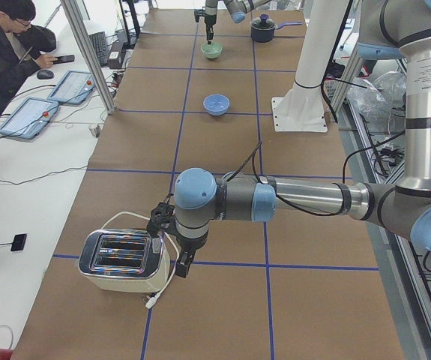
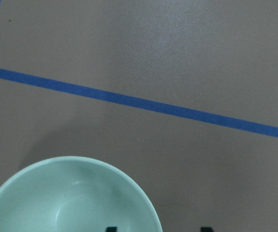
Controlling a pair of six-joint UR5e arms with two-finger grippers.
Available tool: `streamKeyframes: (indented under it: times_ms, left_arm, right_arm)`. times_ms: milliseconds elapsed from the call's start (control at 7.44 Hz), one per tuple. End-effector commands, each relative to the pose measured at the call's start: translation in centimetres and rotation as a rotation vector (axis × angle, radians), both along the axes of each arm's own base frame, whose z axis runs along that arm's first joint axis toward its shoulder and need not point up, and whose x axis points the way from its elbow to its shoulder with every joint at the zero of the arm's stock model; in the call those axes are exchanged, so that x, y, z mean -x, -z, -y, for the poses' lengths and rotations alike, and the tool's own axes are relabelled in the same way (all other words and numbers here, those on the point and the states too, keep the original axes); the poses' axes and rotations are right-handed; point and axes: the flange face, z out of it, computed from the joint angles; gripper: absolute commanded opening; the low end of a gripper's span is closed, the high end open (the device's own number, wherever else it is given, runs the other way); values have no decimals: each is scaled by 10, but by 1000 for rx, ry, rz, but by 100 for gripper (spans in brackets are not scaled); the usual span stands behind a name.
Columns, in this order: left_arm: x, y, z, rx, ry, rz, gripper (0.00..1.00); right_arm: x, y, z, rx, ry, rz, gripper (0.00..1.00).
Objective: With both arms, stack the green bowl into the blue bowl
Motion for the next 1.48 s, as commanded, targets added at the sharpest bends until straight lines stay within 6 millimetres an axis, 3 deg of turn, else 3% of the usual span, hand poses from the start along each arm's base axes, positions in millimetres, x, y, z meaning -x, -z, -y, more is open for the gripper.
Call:
streamKeyframes:
  times_ms: [0, 269, 672, 940, 1075, 1343]
  left_arm:
    - [0, -1, 0, -1, 1, -2, 98]
    - [-1, -1, -1, -1, -1, -2, 98]
    - [-1, -1, 0, -2, -1, -2, 98]
    - [-1, -2, -1, -2, -1, -2, 98]
    - [-1, -2, -1, 0, 0, -2, 98]
    - [-1, -2, -1, 0, 0, -2, 98]
  right_arm:
    - [5, -4, -5, 7, 13, -4, 38]
    - [3, -10, -9, 15, 17, -13, 32]
    - [4, -12, -10, 15, 19, -21, 0]
    - [4, -5, -11, 8, 23, -5, 0]
    - [8, 11, -7, -8, 29, 20, 0]
    - [28, 89, 22, -80, 3, 122, 0]
